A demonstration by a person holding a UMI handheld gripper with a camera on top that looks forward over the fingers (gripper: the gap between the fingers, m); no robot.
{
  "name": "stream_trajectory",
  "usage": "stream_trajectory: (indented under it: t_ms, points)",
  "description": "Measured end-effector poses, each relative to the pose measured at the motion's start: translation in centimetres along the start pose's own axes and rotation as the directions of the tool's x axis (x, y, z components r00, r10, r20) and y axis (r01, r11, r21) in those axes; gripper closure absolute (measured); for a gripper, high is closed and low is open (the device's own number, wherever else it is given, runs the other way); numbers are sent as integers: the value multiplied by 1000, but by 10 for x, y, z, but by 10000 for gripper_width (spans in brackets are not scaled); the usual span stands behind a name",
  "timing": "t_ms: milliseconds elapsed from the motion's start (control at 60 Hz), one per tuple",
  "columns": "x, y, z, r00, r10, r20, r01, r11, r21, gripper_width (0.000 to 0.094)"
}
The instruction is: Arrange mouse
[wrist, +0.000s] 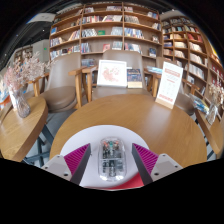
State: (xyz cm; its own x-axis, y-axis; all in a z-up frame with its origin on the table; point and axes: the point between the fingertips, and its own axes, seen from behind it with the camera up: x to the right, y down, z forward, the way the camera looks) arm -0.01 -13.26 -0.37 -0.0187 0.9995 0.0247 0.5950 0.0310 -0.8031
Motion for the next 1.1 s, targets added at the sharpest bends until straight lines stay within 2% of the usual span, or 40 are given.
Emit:
stream_trajectory:
  t_ms: [167,383,617,683,850,1100]
  points:
    - [7,-13,-41,1000,-3,7,3,999,37,83]
    - [34,-23,-160,1000,-8,10,6,994,112,82]
    - [74,0,-272,1000,-1,-10,3,983,186,79]
    - [86,14,-296,1000,-5,-28,10,983,184,81]
    - [106,35,-340,999,3,-49,7,979,206,81]
    - [114,50,-371,999,17,-33,-10,977,215,82]
